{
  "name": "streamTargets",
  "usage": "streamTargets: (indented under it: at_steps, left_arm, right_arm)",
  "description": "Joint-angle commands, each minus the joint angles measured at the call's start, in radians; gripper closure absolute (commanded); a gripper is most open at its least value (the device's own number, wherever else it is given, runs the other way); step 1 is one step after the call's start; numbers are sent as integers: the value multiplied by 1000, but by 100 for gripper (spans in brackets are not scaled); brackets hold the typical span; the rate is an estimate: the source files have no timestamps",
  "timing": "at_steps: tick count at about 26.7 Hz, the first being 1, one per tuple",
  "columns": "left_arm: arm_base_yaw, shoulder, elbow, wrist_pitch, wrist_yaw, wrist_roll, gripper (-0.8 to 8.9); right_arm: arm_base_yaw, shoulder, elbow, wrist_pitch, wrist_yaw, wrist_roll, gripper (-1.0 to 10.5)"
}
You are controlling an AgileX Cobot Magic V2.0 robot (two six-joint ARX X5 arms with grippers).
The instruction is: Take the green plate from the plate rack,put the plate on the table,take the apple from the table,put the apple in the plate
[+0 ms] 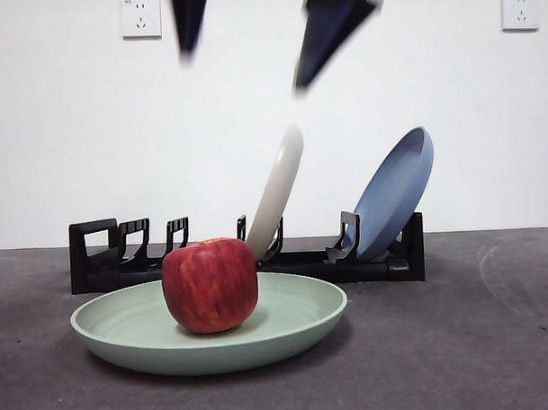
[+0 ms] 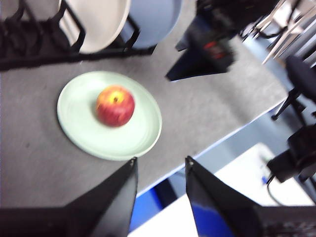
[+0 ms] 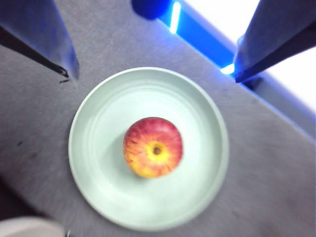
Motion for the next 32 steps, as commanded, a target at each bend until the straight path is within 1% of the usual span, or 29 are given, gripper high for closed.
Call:
streamTargets:
  at_steps: [1,5,8,13,18,22,23,24,26,28,29,30,32]
  left_arm:
    - [-2,0,-2,60,4,45,656]
    - [-1,8,-2,150,7,72,656]
    - [-2,21,-2,194,8,90,656]
    - [-2,61,-2,201,9,89,657]
    - [-1,117,-2,239,51,84,656]
    - [-2,162,-2,282,87,80,657]
    - [-1,173,-2,288,87,76,657]
    - [-1,185,-2,292,87,70,657]
    - [-1,207,-2,293,86,61,659]
    - [-1,228,-2,291,86,61,666]
    - [-1,238,-2,291,87,62,717]
    - [-1,248,-2,292,87,62,812]
    - [-1,267,-2,293,86,62,821]
  right_arm:
    - [10,-116,4,-30,-5,-8,318]
    - [16,-280,4,-114,19,19,318]
    - [26,-401,-4,-119,48,48,318]
    - [69,-579,-48,-120,31,122,318]
    - [123,-750,-198,-120,40,196,321]
    - [127,-842,-335,-119,84,209,325]
    - [127,-858,-368,-119,103,212,350]
    - [127,-871,-397,-119,125,213,404]
    - [127,-890,-445,-119,153,213,554]
    - [127,-898,-480,-119,163,212,763]
    - [127,-898,-494,-119,162,206,897]
    - [127,-898,-505,-120,162,195,967]
    - [127,-898,-517,-119,163,188,955]
